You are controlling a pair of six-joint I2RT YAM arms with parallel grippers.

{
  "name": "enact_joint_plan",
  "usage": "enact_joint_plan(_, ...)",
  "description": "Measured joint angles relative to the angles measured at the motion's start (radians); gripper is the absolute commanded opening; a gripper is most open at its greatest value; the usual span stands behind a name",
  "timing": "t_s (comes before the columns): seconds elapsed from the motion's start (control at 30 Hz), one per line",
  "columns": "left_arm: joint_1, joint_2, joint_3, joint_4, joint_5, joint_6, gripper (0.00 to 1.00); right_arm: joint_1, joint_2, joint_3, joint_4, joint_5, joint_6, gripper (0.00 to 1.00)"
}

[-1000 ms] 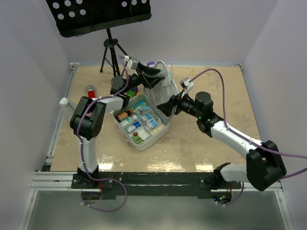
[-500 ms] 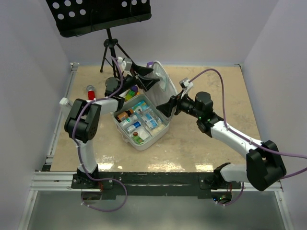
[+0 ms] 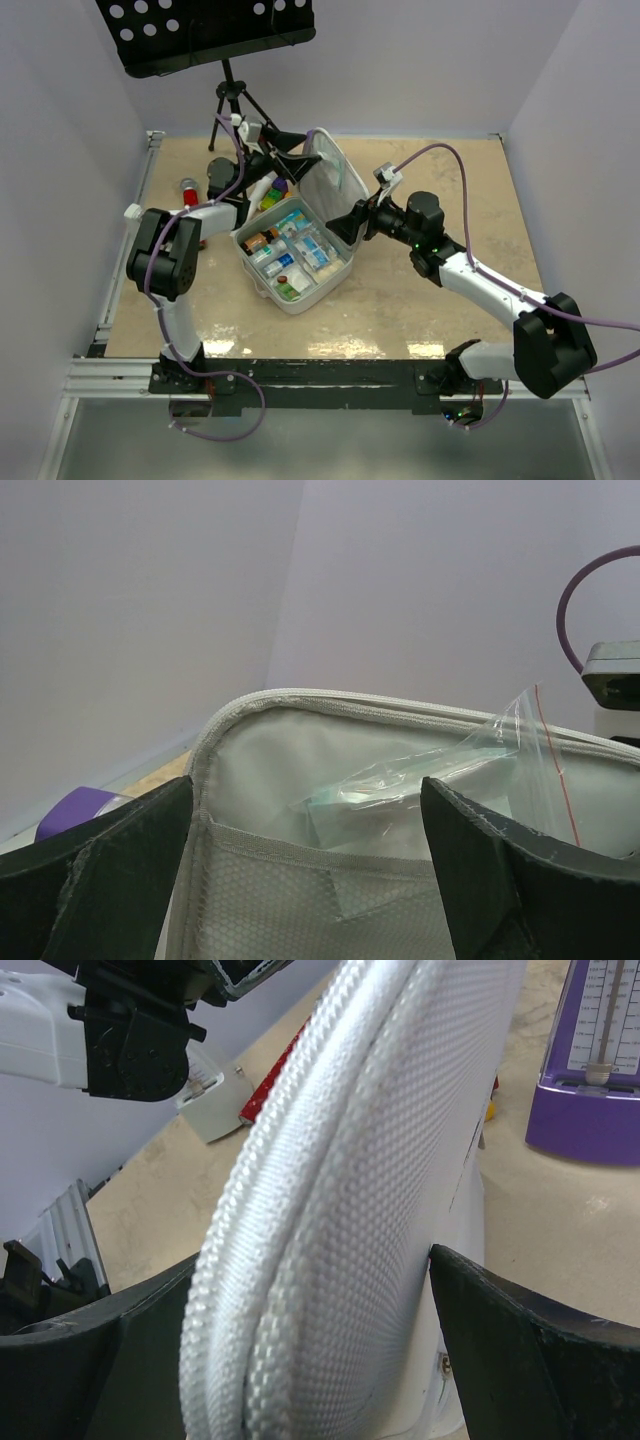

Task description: Organize the medicine kit

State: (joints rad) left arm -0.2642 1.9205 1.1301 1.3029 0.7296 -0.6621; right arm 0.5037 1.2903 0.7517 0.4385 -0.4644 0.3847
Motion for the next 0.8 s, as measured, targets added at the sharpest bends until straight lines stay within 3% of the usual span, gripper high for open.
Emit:
enact_joint_plan(0.2,-0.002,-0.001,0.0,0.0,-0.001,0.0,0.99,0.0,0.002,0.0,0.0,0.0,0.0,0.88)
enact_joint_plan(0.43,-0.011,-0.006,0.01,-0.003,-0.044,0.034,0.83,0.001,0.019,0.0,0.002,0.0,0.007,0.88)
enact_joint_plan(0.6,-0.059,-0.065,-0.003,-0.011,-0.107,0.163,0.72,0.001,0.018,0.0,0.002,0.0,0.009,0.88)
enact_joint_plan(0.8,-0.109,-0.212,-0.06,-0.01,-0.177,0.321,0.51,0.001,0.017,0.0,0.002,0.0,0.016,0.88)
